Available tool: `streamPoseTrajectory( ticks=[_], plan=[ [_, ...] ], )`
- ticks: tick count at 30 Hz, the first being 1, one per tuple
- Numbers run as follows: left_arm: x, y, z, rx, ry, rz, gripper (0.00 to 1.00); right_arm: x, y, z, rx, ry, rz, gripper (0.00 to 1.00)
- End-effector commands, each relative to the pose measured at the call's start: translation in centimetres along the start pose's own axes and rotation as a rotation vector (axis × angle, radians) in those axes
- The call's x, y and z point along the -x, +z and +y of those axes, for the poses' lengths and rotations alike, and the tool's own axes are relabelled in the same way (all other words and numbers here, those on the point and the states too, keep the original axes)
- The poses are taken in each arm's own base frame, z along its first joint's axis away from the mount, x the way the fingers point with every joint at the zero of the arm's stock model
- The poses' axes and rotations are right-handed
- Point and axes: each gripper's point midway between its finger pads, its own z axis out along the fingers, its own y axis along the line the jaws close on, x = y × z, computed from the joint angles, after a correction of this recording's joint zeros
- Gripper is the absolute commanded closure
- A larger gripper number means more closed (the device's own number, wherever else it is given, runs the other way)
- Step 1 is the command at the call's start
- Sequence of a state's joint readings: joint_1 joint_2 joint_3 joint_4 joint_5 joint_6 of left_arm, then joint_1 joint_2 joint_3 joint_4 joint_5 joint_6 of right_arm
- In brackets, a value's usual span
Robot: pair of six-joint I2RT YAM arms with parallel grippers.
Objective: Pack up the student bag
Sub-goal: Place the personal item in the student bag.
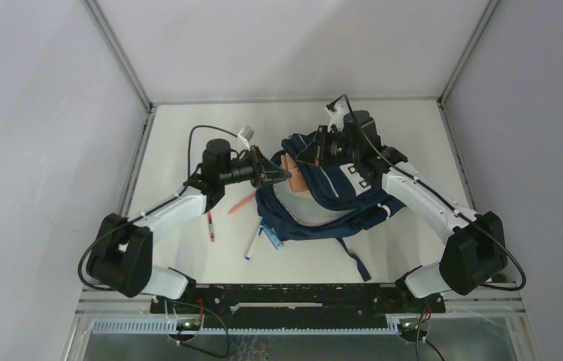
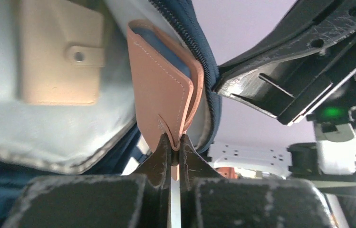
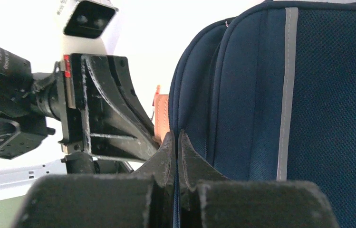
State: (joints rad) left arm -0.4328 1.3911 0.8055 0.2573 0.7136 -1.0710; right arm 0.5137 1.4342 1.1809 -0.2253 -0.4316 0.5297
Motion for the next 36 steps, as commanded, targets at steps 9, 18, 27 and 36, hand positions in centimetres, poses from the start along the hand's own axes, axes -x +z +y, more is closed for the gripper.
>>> streamPoseTrajectory(
  ticks=[9,18,27,36],
  plan=[
    [0.7,5.4,-5.3,-0.386,-0.087,0.015,1.0,4.3,-3.7,6.7,0.249,-0.076,-0.117,1.0],
    [-0.7,10.6,-3.5,-0.356,-0.17,0.028,1.0,4.3,-4.3,7.2,0.265,-0.077,-0.119,1.0],
    [-1.5,11.1,2.4,0.045,-0.056,0.046,0.33,4.6,-4.7,7.0,0.245,-0.07,-0.136,1.0],
    [-2.8,7.7,4.6,0.253,0.05,0.087,0.19,4.4,-4.0,6.0,0.202,-0.054,-0.131,1.0]
  ],
)
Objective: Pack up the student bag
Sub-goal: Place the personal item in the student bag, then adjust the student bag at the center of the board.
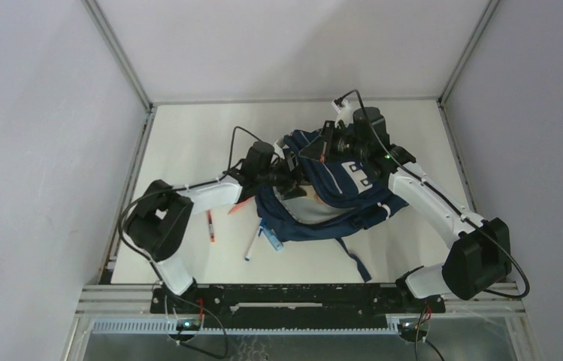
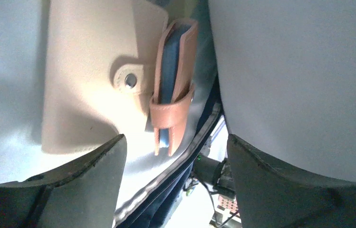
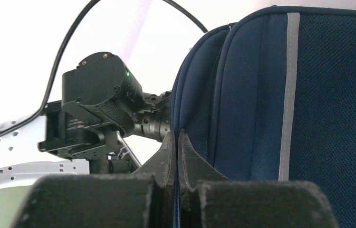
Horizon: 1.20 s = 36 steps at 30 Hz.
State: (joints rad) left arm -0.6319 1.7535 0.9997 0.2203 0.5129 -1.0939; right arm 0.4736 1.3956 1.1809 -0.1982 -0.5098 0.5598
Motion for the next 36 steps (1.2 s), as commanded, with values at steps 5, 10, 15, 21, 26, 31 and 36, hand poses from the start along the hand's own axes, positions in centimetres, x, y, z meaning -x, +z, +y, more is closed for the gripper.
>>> streamPoseTrajectory(
  ticks=[5,10,15,21,26,31,36],
  plan=[
    [-1.4,-3.9,0.3,0.1,0.155,0.019,0.17,2.9,-1.7,4.2,0.107,-0.065,-0.091,1.0],
    [-2.9,-7.2,2.2,0.252,0.278,0.064,0.17,2.9,-1.9,3.1,0.05,-0.074,-0.101,1.0],
    [-4.7,-10.6,2.2,0.259,0.388,0.099,0.17,3.2,-2.6,1.4,-0.024,-0.091,-0.115,1.0],
    [-5.9,-15.5,4.5,0.325,0.434,0.105,0.17,2.6,-3.0,-0.1,-0.096,-0.123,-0.098,1.0],
    [-2.3,-20.4,5.5,0.316,0.311,-0.118,0.16,-2.6,0.7,-0.2,-0.131,-0.243,0.058,0.84],
    [0.6,-22.3,5.3,0.332,0.267,-0.282,0.15,-7.5,3.4,-0.8,-0.186,-0.331,0.248,0.47],
    [1.0,-21.9,7.1,0.378,0.195,-0.324,0.16,-5.5,2.3,-3.1,-0.341,-0.391,0.168,0.48]
  ],
)
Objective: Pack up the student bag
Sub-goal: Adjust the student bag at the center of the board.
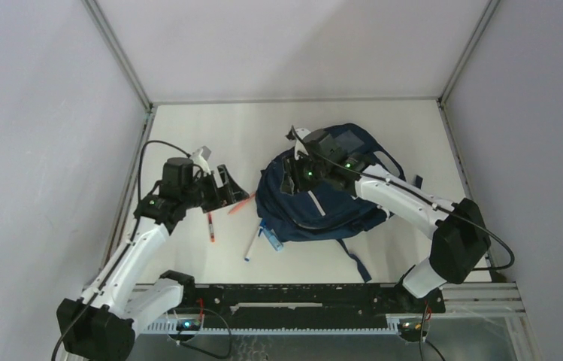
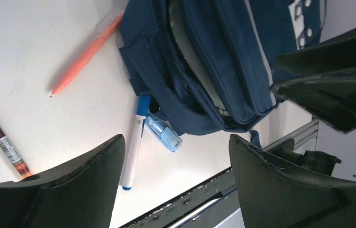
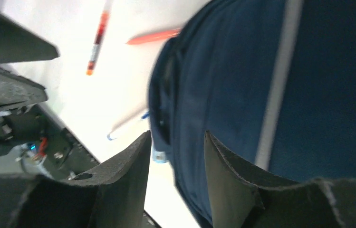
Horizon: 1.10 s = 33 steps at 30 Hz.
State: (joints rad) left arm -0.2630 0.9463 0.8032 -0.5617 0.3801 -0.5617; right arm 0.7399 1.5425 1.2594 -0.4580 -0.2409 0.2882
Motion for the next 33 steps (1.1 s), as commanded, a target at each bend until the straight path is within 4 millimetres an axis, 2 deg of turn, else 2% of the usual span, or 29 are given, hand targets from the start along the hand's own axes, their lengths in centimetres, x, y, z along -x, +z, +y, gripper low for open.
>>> streamPoseTrajectory(
  ticks=[1,5,9,15,19,27,30,32,33],
  plan=[
    [-0.4,0.9,1.9,0.072,-0.063,-0.029,0.17,3.1,-2.3,-3.3,-0.194,-0.083,-0.116,0.49],
    [-2.0,1.2,3.8,0.193,-0.011,-0.009,0.18,2.6,-1.5,-5.4,-0.319,-0.123,-0.092,0.5],
    [-3.8,1.9,3.7,0.208,0.032,0.031,0.18,2.2,-0.2,-5.3,-0.359,-0.18,-0.062,0.5],
    [-4.3,2.4,4.1,0.21,0.018,0.027,0.19,1.9,1.8,-3.9,-0.351,-0.219,-0.033,0.47],
    [-5.0,2.7,4.2,0.211,0.034,0.06,0.19,1.4,3.2,-4.5,-0.387,-0.23,0.004,0.47],
    [-5.1,3.0,4.6,0.235,0.033,0.063,0.19,1.1,3.5,-5.0,-0.453,-0.265,0.019,0.46],
    [-5.2,3.2,4.7,0.238,0.031,0.066,0.19,0.6,3.4,-4.5,-0.458,-0.287,0.029,0.34],
    [-5.3,3.4,4.7,0.239,0.032,0.071,0.19,0.4,3.5,-3.9,-0.446,-0.297,0.021,0.36],
    [-5.3,3.5,4.7,0.238,0.032,0.071,0.19,0.4,3.6,-3.9,-0.447,-0.297,0.019,0.41]
  ],
)
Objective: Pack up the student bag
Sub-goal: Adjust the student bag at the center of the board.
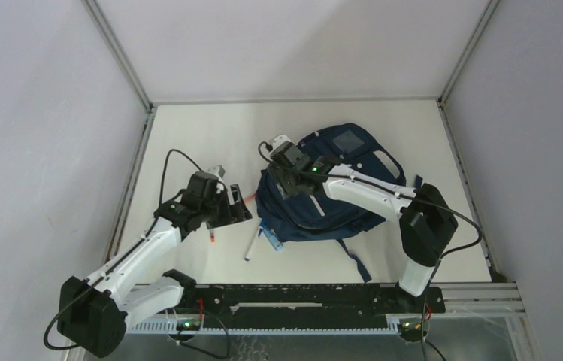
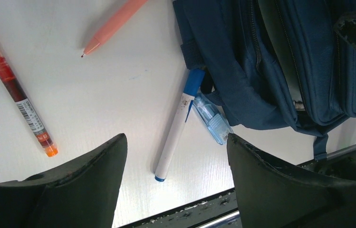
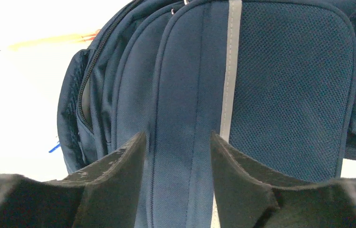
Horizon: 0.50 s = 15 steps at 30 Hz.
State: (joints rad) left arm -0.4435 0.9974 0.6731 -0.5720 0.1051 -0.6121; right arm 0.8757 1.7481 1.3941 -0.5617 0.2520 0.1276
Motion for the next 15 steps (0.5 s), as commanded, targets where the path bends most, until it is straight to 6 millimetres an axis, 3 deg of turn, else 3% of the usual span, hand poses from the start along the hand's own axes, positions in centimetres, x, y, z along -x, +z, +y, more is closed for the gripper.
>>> streamPoseTrajectory(
  ticks=[1,4,7,15],
  plan=[
    [0.6,0.6,-0.3,-0.008,0.001,-0.026,0.19,1.3,-0.7,0.3,-0.032,-0.024,-0.049,0.49],
    [0.8,1.1,-0.7,-0.018,0.001,-0.024,0.19,1.5,-0.5,-0.6,-0.063,-0.001,-0.054,0.8],
    [1.2,2.0,-1.3,-0.04,-0.001,-0.014,0.19,1.9,-0.9,-1.7,-0.083,0.023,-0.062,0.98],
    [4.0,5.9,-4.4,-0.108,0.032,0.028,0.2,2.1,-3.3,-4.4,-0.059,0.132,-0.102,1.0]
  ],
)
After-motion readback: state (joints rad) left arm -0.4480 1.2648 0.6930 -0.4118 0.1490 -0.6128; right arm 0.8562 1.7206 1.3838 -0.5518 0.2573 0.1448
